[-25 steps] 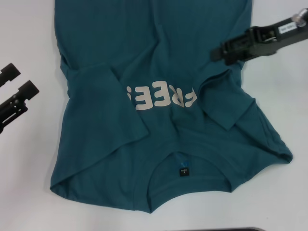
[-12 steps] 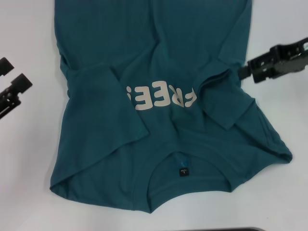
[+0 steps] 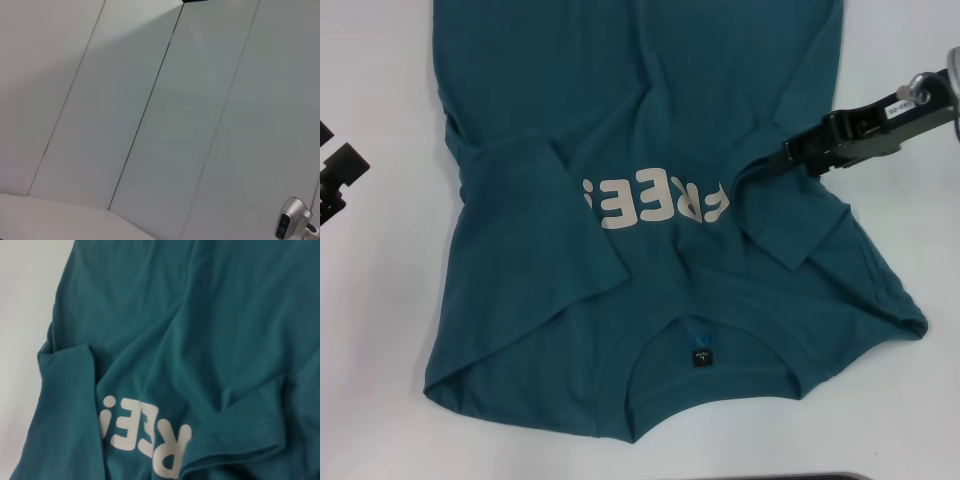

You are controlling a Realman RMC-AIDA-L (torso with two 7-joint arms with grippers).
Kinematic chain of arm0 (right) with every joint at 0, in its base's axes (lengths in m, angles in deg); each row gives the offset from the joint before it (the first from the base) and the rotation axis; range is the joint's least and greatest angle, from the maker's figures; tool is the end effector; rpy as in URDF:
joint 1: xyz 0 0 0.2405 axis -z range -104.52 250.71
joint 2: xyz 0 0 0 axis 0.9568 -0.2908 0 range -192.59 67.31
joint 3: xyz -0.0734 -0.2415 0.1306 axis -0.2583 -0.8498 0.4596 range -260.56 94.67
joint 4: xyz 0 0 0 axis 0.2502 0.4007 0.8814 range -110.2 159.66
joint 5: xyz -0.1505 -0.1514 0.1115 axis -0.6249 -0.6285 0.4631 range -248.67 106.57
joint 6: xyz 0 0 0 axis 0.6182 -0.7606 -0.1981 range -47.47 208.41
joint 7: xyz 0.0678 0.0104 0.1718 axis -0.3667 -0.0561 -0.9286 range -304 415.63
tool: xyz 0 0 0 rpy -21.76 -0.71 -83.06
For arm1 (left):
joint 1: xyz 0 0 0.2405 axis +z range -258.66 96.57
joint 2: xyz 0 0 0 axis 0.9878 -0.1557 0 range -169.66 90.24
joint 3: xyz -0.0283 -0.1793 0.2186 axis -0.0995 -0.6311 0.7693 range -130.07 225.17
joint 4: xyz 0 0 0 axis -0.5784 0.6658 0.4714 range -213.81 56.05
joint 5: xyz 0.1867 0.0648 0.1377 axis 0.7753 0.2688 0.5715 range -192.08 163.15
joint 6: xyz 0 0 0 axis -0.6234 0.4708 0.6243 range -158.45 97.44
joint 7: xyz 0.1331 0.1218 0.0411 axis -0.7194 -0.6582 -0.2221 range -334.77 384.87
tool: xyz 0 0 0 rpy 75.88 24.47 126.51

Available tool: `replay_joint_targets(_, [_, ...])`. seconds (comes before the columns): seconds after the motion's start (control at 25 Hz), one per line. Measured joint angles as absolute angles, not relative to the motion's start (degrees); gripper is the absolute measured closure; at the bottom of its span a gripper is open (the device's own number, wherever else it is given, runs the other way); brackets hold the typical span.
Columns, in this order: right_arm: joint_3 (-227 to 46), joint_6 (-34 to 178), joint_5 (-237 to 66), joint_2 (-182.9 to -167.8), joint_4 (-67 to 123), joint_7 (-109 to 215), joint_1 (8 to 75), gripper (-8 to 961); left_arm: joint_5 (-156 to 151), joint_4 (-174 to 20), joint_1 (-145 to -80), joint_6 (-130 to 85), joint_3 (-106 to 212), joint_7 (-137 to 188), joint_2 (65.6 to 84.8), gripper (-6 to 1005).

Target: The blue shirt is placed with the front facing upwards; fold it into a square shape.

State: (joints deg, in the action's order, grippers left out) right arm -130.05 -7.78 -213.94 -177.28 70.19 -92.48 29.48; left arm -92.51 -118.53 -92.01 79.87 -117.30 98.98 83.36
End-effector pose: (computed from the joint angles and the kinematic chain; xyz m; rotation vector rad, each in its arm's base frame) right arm 0.2712 0.4365 -0.0235 -2.3621 1.7516 -0.0259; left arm -0.3492 0.2571 0.0303 -2.1491 -0.7156 -1.2361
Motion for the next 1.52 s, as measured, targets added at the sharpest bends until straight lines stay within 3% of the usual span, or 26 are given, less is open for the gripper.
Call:
replay_joint_targets(0.28, [-132.5,-5.6,-214.0,-178.08,70.2,-94.4,29.4,267,-93.5,-118.5,-91.4,80.0,-117.2,99.0,83.46,278])
replay_joint_targets(0.68, [-132.6,-3.9,-215.2,-177.88,70.3,-96.4,29.7,266,-93.6,-118.4,-91.6,79.7,-117.2,99.1,83.6,278])
replay_joint_targets(1.32, [-132.6,6.2,-204.4,-180.73,69.0,-92.3,28.4,267,-94.2,-118.5,-90.9,79.4,-117.3,99.1,83.75,279])
replay_joint_targets(1.52, [-133.2,2.6,-199.3,-179.98,68.0,-88.0,28.6,267,-94.3,-118.5,-90.4,79.5,-117.3,99.1,83.69,279])
